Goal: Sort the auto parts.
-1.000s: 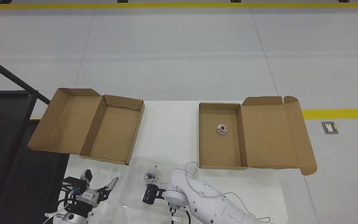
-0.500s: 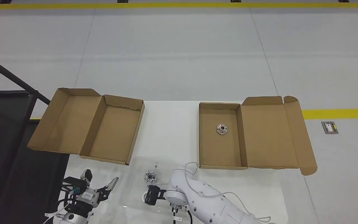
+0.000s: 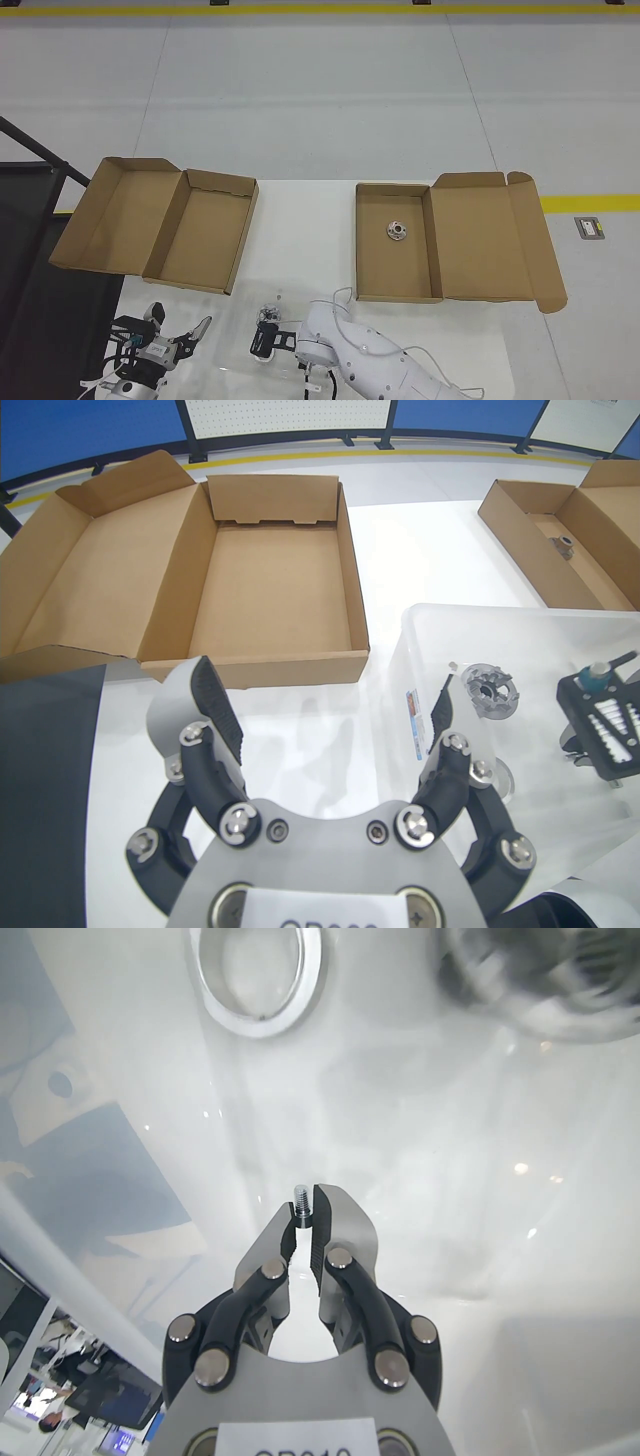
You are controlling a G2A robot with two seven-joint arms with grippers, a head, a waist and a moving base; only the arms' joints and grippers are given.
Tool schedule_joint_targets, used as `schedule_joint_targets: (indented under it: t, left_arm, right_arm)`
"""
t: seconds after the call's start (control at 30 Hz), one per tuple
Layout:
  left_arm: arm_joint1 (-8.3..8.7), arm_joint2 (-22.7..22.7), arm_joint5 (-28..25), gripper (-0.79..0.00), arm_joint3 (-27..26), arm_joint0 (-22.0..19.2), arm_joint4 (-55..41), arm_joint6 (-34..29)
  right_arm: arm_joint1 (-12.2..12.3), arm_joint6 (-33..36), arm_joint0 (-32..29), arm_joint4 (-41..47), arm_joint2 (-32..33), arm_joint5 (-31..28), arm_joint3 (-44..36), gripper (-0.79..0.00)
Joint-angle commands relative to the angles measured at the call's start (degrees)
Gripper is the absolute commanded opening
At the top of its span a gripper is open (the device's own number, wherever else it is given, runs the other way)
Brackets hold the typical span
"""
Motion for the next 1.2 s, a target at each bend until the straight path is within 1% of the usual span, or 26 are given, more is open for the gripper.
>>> schedule_joint_targets:
  t: [0.0, 0.03, 0.07, 0.13, 0.17, 0.23, 0.27, 0.3, 0.33, 0.63, 0.7, 0.8, 0.87, 0.9, 0.97, 1.0, 1.03, 1.07, 1.1, 1.17]
  left_arm:
    - [0.0, 0.0, 0.0, 0.0, 0.0, 0.0, 0.0, 0.0]
    - [0.0, 0.0, 0.0, 0.0, 0.0, 0.0, 0.0, 0.0]
    - [0.0, 0.0, 0.0, 0.0, 0.0, 0.0, 0.0, 0.0]
    - [0.0, 0.0, 0.0, 0.0, 0.0, 0.0, 0.0, 0.0]
    - [0.0, 0.0, 0.0, 0.0, 0.0, 0.0, 0.0, 0.0]
    - [0.0, 0.0, 0.0, 0.0, 0.0, 0.0, 0.0, 0.0]
    - [0.0, 0.0, 0.0, 0.0, 0.0, 0.0, 0.0, 0.0]
    - [0.0, 0.0, 0.0, 0.0, 0.0, 0.0, 0.0, 0.0]
    - [0.0, 0.0, 0.0, 0.0, 0.0, 0.0, 0.0, 0.0]
    - [0.0, 0.0, 0.0, 0.0, 0.0, 0.0, 0.0, 0.0]
    - [0.0, 0.0, 0.0, 0.0, 0.0, 0.0, 0.0, 0.0]
    - [0.0, 0.0, 0.0, 0.0, 0.0, 0.0, 0.0, 0.0]
    - [0.0, 0.0, 0.0, 0.0, 0.0, 0.0, 0.0, 0.0]
    - [0.0, 0.0, 0.0, 0.0, 0.0, 0.0, 0.0, 0.0]
    - [0.0, 0.0, 0.0, 0.0, 0.0, 0.0, 0.0, 0.0]
    - [0.0, 0.0, 0.0, 0.0, 0.0, 0.0, 0.0, 0.0]
    - [0.0, 0.0, 0.0, 0.0, 0.0, 0.0, 0.0, 0.0]
    - [0.0, 0.0, 0.0, 0.0, 0.0, 0.0, 0.0, 0.0]
    - [0.0, 0.0, 0.0, 0.0, 0.0, 0.0, 0.0, 0.0]
    - [0.0, 0.0, 0.0, 0.0, 0.0, 0.0, 0.0, 0.0]
  right_arm:
    - [2.18, -3.04, -3.84, -4.34, 3.46, 0.13, -9.04, -0.785]
    - [2.91, -4.11, -5.43, -5.8, 4.53, -0.27, -12.09, -0.785]
    - [4.43, -5.93, -8.96, -9.24, 6.93, -0.93, -18.07, -0.785]
    - [6.56, -9.15, -14.58, -15.24, 10.55, -1.99, -26.84, -0.785]
    - [7.51, -11.84, -17.36, -18.31, 12.22, -2.74, -30.91, -0.785]
    - [9.16, -19.56, -22.61, -22.8, 15.85, -4.53, -37.01, -0.785]
    - [9.64, -22.45, -24.19, -24.12, 17.1, -4.88, -38.5, -0.785]
    - [10.27, -26.96, -26.46, -25.55, 18.85, -5.42, -40.22, -0.785]
    - [10.65, -29.85, -27.89, -26.19, 19.97, -5.73, -41.05, -0.785]
    - [10.65, -29.85, -27.89, -26.19, 19.97, -5.73, -41.05, -0.785]
    - [10.68, -31.48, -28.38, -26.4, 20.19, -4.66, -41.49, -0.785]
    - [10.93, -35.47, -30.31, -26.96, 22.92, 0.19, -43.18, -0.785]
    - [11.13, -36.19, -32.1, -28.34, 26.6, 6.66, -43.73, -0.785]
    - [11.18, -36.43, -32.72, -27.66, 27.95, 8.41, -43.7, -0.785]
    - [11.23, -34.81, -33.07, -27.7, 31.04, 12.81, -42.77, -0.785]
    - [11.21, -34.31, -33.02, -26.12, 32.1, 13.38, -42.16, -0.785]
    - [11.23, -33.18, -32.68, -25.42, 34.2, 15.56, -40.96, -0.785]
    - [11.14, -31.18, -32.31, -26.28, 36.25, 20.39, -39.57, -0.785]
    - [10.99, -29.49, -31.76, -26.21, 36.64, 22.59, -38.3, -0.785]
    - [10.82, -27.98, -29.9, -23.44, 37.97, 23.32, -35.15, -0.785]
